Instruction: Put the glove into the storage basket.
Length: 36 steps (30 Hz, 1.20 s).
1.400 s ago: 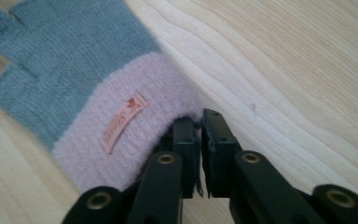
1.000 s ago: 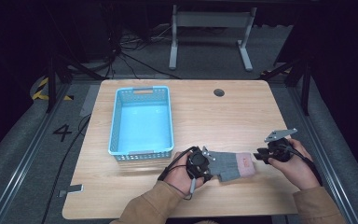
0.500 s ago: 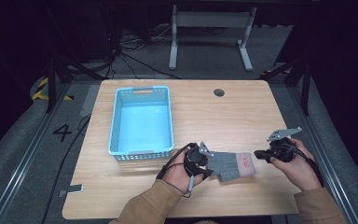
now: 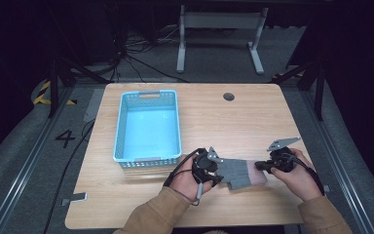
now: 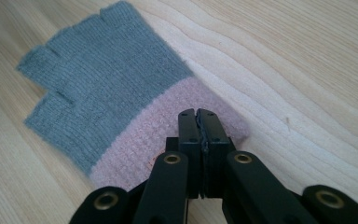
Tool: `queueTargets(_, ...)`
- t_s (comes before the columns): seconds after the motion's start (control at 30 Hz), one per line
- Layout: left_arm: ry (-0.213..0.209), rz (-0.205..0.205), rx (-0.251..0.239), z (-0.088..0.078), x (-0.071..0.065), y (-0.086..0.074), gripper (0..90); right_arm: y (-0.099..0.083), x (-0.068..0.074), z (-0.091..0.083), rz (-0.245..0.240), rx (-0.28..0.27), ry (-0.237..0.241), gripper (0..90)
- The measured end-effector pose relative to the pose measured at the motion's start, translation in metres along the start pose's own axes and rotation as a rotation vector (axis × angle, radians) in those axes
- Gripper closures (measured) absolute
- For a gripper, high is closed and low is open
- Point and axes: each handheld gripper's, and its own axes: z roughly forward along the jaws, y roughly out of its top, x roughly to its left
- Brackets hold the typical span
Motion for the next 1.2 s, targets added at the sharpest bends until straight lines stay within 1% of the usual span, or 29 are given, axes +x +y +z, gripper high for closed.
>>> queueTargets(0.07, -0.002, -0.006, -0.006, 0.0, 0.0, 0.001, 59.8, 0.0, 0.0, 0.0, 0.0, -0.003, 0.0, 89.3)
queueTargets(0.1, -0.002, 0.0, -0.004, 0.0, 0.0, 0.002, 59.8, 0.0, 0.0, -0.002, -0.002, -0.006, -0.002, 89.3)
queueTargets(0.13, -0.005, -0.007, -0.012, 0.0, -0.001, 0.003, 58.8, 0.001, 0.001, -0.004, -0.003, -0.013, -0.003, 89.2)
queueTargets(0.17, -0.008, -0.002, -0.015, 0.001, -0.001, 0.004, 57.7, 0.002, 0.001, -0.007, -0.002, -0.022, -0.004, 89.2)
queueTargets(0.2, -0.012, -0.006, -0.021, 0.002, -0.002, 0.007, 55.9, 0.003, 0.002, -0.013, -0.002, -0.035, -0.007, 89.2)
queueTargets(0.23, -0.012, -0.006, -0.021, 0.002, -0.002, 0.007, 55.2, 0.003, 0.002, -0.013, -0.002, -0.035, -0.007, 89.2)
queueTargets(0.27, -0.014, 0.007, -0.016, 0.001, -0.002, 0.009, 54.2, 0.003, 0.002, -0.019, 0.001, -0.052, -0.013, 89.1)
queueTargets(0.37, -0.027, 0.028, -0.025, 0.002, -0.003, 0.019, 52.7, 0.001, 0.0, -0.027, 0.009, -0.065, -0.019, 88.9)
queueTargets(0.43, -0.028, 0.03, -0.03, 0.003, -0.004, 0.021, 51.6, 0.0, -0.001, -0.03, 0.016, -0.072, -0.024, 88.8)
queueTargets(0.47, -0.028, 0.037, -0.028, 0.006, -0.004, 0.025, 50.1, -0.001, -0.004, -0.035, 0.025, -0.08, -0.029, 88.2)
queueTargets(0.5, -0.028, 0.037, -0.028, 0.006, -0.004, 0.025, 49.2, -0.001, -0.004, -0.035, 0.025, -0.08, -0.029, 88.2)
queueTargets(0.53, -0.029, 0.039, -0.025, 0.008, -0.003, 0.027, 49.2, -0.002, -0.005, -0.037, 0.028, -0.084, -0.031, 88.0)
queueTargets(0.57, -0.031, 0.037, -0.024, 0.011, -0.002, 0.03, 46.8, -0.003, -0.008, -0.04, 0.04, -0.092, -0.038, 87.9)
queueTargets(0.63, -0.028, 0.035, -0.022, 0.013, -0.002, 0.031, 46.0, -0.004, -0.009, -0.041, 0.041, -0.093, -0.039, 87.8)
queueTargets(0.73, -0.047, 0.043, -0.007, 0.02, -0.001, 0.037, 45.8, -0.006, -0.014, -0.045, 0.056, -0.1, -0.042, 87.2)
queueTargets(0.83, -0.037, 0.066, -0.001, 0.028, -0.001, 0.043, 45.2, -0.009, -0.019, -0.047, 0.071, -0.109, -0.039, 86.6)
queueTargets(0.87, -0.04, 0.076, -0.003, 0.031, -0.001, 0.045, 43.3, -0.01, -0.021, -0.049, 0.078, -0.112, -0.04, 86.4)
queueTargets(0.9, -0.045, 0.078, -0.002, 0.034, -0.001, 0.047, 43.3, -0.01, -0.021, -0.049, 0.078, -0.112, -0.04, 86.4)
queueTargets(0.93, -0.044, 0.079, 0.006, 0.037, -0.001, 0.049, 39.8, -0.011, -0.023, -0.05, 0.083, -0.114, -0.043, 85.9)
queueTargets(1.0, -0.041, 0.082, 0.006, 0.042, 0.0, 0.051, 38.2, -0.011, -0.023, -0.05, 0.086, -0.116, -0.04, 85.8)
queueTargets(1.13, -0.064, 0.083, 0.016, 0.052, 0.003, 0.056, 32.4, -0.013, -0.026, -0.053, 0.096, -0.125, -0.037, 84.9)
queueTargets(1.2, -0.057, 0.089, 0.02, 0.054, 0.004, 0.058, 31.6, -0.013, -0.027, -0.053, 0.095, -0.126, -0.037, 84.6)
